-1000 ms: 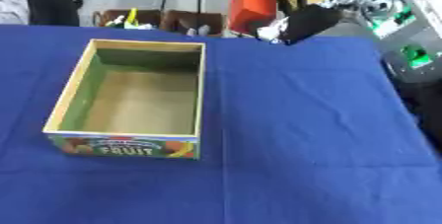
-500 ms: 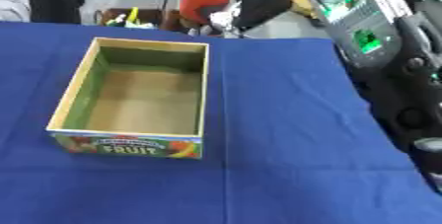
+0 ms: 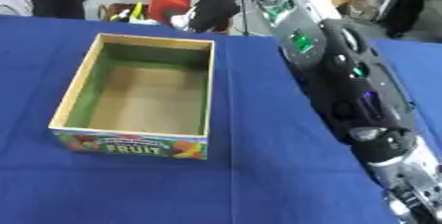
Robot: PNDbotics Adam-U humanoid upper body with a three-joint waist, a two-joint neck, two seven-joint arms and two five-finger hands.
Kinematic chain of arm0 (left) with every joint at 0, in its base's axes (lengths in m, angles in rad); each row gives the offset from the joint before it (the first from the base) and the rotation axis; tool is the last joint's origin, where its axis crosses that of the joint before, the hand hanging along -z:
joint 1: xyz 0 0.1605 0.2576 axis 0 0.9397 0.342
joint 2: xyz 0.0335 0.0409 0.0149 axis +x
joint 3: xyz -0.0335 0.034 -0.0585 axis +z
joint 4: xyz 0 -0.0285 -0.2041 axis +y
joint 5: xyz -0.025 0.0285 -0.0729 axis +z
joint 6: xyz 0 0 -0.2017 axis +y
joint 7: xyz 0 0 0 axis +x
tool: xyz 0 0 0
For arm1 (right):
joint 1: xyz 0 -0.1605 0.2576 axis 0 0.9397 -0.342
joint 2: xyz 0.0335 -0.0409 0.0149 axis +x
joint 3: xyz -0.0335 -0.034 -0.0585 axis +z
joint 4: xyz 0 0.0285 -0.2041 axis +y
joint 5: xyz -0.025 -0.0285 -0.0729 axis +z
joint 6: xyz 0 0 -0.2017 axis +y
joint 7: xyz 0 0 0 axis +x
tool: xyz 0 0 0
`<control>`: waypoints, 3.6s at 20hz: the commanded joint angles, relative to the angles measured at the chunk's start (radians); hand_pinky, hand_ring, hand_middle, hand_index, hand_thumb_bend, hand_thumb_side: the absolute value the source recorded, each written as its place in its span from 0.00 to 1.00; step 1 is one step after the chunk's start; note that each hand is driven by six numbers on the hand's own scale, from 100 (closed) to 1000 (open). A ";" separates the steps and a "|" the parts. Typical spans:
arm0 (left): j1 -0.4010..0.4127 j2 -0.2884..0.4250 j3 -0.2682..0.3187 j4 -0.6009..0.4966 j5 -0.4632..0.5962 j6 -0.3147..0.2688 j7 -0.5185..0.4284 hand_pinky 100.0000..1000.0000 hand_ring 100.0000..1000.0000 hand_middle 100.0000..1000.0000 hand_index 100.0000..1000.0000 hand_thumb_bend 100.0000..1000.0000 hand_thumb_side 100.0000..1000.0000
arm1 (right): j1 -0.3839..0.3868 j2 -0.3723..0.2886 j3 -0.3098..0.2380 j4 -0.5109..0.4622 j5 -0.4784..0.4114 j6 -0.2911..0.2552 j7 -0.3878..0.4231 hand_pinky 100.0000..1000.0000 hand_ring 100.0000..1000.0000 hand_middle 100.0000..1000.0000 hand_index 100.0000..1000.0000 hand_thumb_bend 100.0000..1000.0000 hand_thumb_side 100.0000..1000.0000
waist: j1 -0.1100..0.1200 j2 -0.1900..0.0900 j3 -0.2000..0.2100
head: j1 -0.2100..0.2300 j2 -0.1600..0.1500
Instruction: Pick up objects on the table and place them in the box.
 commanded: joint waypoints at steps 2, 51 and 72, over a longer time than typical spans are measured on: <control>-0.015 0.011 -0.005 -0.020 0.004 -0.002 -0.005 0.40 0.61 0.56 0.59 0.00 0.92 | -0.034 0.030 0.002 0.058 0.129 -0.009 0.005 0.34 0.56 0.28 0.37 0.00 0.40 | 0.004 -0.019 0.004 | -0.027 -0.016; -0.028 0.000 -0.005 -0.020 0.010 0.000 -0.005 0.40 0.61 0.56 0.59 0.00 0.92 | 0.018 0.236 0.042 0.193 0.379 -0.134 0.170 0.46 0.73 0.60 0.61 0.00 0.49 | -0.011 -0.009 0.026 | -0.082 -0.056; -0.024 0.003 -0.001 -0.020 0.009 0.002 -0.002 0.41 0.61 0.56 0.59 0.00 0.92 | 0.018 0.158 0.002 -0.061 0.380 -0.139 0.190 0.65 0.86 0.84 0.83 0.33 0.68 | -0.004 -0.026 0.003 | -0.064 -0.035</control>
